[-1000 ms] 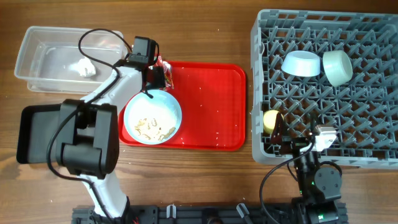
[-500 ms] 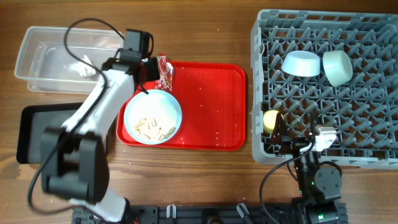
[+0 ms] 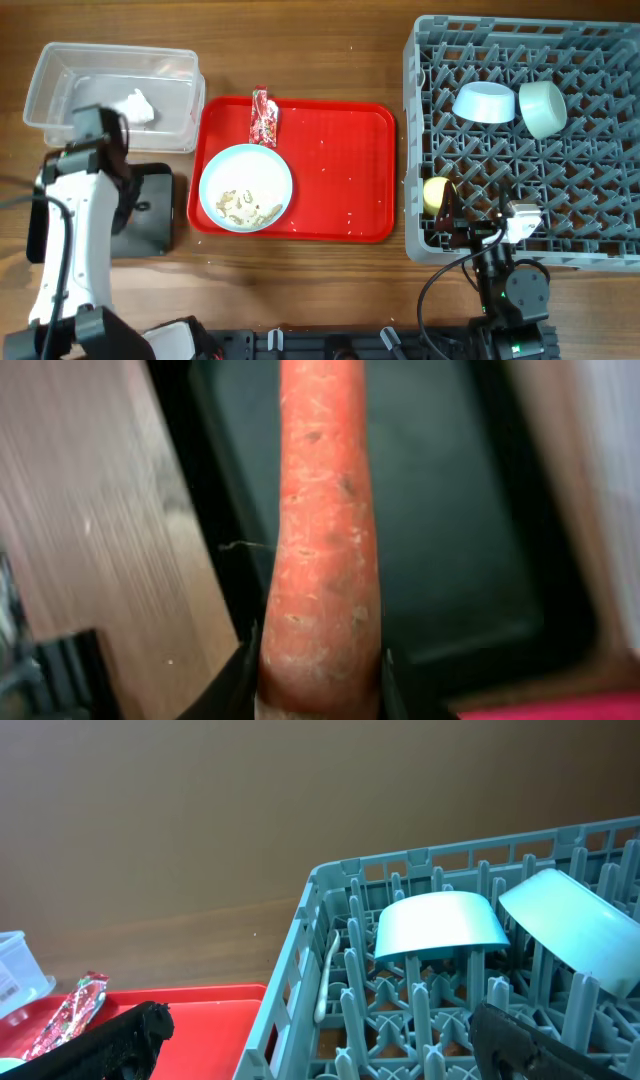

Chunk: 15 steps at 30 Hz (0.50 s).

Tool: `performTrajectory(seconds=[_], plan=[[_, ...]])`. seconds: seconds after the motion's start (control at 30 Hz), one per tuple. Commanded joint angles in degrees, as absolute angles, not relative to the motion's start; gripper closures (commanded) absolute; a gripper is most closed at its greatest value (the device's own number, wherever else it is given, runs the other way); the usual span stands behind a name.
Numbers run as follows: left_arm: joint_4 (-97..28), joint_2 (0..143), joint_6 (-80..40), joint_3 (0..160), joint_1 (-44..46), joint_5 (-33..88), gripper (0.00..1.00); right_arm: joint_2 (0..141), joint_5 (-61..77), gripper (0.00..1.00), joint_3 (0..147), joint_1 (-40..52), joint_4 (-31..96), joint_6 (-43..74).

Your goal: Sort waste into correct bins and load items into the dishwasher rack

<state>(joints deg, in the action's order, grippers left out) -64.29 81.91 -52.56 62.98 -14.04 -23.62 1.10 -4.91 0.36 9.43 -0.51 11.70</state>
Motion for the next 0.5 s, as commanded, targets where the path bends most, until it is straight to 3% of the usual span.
performTrajectory(seconds=[0.0,0.03,0.07,0.1,0.13,0.2,0.3,0.4,0.47], plan=[[-54.4,81.4,-59.2,53.6,-21.3,-13.4,0.96,0.5,-4.0,0.00,0.3,9.1,-0.9,12.1],[-52.4,81.4,-59.2,52.7,-21.8,-11.4,0.90,0.5,-4.0,0.00,0.3,9.1,-0.8,12.1],[-50.9,81.4,-59.1,52.2,-21.9,-10.0,0.74,0.5,-4.0,0.00,0.3,9.1,-0.8,12.1],[-49.6,81.5,-58.1,52.2,-21.9,-8.3,0.55,0.5,-4.0,0.00,0.3,9.1,-0.8,12.1],[-48.3,81.4,-55.7,52.2,-21.8,-6.3,0.27,0.5,-4.0,0.00,0.3,9.1,-0.8,12.1],[-48.3,81.4,-54.7,52.6,-21.8,-2.7,0.24,0.5,-4.0,0.00,0.3,9.1,-0.8,12.1],[-51.2,80.4,-52.7,57.2,-20.0,4.4,0.30,0.5,-4.0,0.00,0.3,9.1,-0.8,12.1],[-51.7,78.4,-48.9,64.2,-11.7,4.4,0.32,0.5,-4.0,0.00,0.3,9.1,-0.8,12.1],[-44.6,78.5,-38.7,66.5,-1.3,4.4,0.36,0.5,-4.0,0.00,0.3,9.1,-0.8,12.1]])
